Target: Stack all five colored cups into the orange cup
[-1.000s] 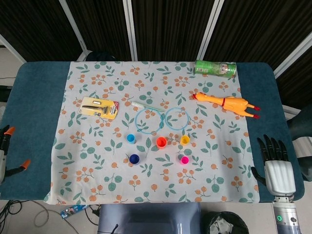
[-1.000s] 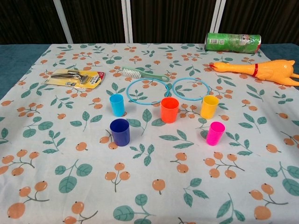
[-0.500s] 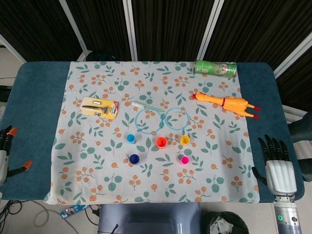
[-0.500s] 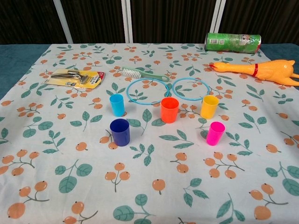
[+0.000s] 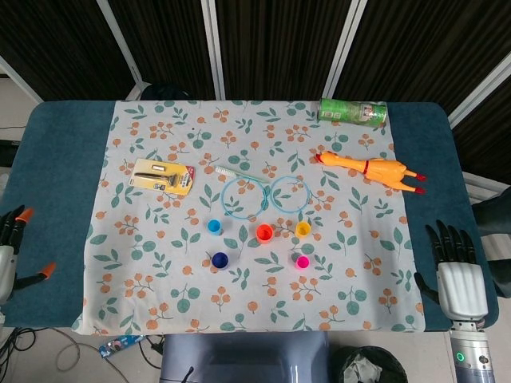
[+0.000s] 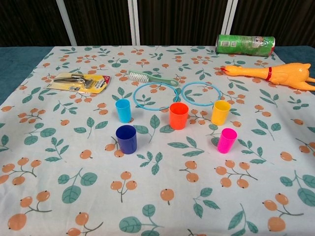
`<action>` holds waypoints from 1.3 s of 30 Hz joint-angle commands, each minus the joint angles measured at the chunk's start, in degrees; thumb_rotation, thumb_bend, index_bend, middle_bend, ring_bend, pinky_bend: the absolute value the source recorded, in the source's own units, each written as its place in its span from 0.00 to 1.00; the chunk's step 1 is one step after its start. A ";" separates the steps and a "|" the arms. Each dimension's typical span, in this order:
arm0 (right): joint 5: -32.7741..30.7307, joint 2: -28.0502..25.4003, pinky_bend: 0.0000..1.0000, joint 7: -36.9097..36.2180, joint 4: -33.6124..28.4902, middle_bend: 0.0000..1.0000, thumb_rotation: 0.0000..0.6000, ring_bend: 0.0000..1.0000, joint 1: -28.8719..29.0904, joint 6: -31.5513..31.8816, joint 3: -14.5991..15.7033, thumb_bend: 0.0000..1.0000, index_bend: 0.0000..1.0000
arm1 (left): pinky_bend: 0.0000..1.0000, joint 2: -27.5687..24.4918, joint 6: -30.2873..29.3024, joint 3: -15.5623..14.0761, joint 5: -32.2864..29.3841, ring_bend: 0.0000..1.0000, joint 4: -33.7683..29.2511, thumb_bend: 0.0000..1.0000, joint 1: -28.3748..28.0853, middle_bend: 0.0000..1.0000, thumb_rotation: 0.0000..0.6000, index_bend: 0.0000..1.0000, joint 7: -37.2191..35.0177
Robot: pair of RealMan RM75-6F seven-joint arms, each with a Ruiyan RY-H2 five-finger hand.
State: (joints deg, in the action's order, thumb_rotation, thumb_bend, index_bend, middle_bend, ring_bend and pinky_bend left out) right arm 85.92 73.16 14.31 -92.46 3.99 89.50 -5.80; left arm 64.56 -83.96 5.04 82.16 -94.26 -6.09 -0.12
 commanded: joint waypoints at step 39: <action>-1.00 1.21 0.06 2.55 -0.19 0.00 1.00 0.00 -0.35 0.43 -0.31 0.33 0.00 | 0.00 16.03 39.78 2.44 -12.10 0.00 -9.25 0.14 -39.64 0.00 1.00 0.29 32.04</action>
State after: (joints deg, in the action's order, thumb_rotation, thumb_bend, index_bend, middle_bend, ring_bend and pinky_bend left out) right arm 84.93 74.37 16.85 -92.65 3.63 89.93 -6.11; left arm 79.70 -43.43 7.93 71.13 -103.82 -45.15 30.72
